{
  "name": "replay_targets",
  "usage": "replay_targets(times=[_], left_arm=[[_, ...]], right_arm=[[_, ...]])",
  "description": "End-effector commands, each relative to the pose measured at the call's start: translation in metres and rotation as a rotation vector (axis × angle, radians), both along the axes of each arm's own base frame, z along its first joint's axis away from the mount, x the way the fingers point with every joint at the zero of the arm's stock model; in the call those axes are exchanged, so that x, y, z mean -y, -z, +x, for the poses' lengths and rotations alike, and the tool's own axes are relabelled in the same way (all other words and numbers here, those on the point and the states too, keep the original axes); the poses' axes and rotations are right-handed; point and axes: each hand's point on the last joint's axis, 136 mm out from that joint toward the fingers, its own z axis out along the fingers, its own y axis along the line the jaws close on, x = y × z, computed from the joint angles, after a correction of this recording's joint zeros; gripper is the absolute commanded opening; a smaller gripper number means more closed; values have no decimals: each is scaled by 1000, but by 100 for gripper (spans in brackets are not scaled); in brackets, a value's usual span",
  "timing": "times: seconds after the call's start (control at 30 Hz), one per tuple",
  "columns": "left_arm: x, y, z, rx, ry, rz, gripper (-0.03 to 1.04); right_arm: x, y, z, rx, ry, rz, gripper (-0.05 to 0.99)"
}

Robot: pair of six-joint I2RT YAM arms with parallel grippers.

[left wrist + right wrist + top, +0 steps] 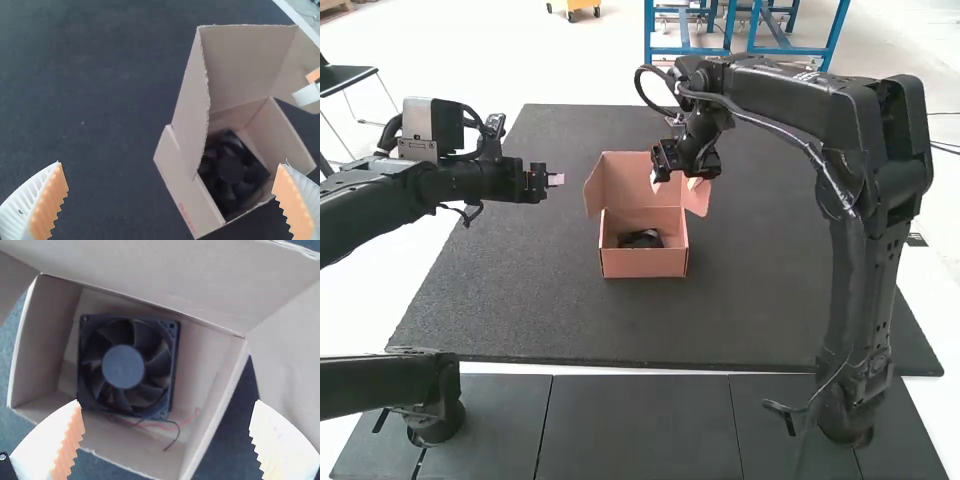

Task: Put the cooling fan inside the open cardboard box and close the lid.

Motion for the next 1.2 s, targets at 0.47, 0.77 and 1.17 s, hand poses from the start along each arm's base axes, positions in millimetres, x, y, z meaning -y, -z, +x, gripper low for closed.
replay_targets(times=[0.47, 0.77, 1.17], left_arm=[[-9, -16, 36, 31, -58, 78, 97], [-10, -10, 48, 5, -45, 124, 97], [-11, 9, 67, -43, -33, 175, 97]], right_arm=[[64, -46, -17, 221, -156, -15, 76], [60, -32, -24, 207, -178, 57, 76], [57, -25, -31, 176, -195, 81, 75]])
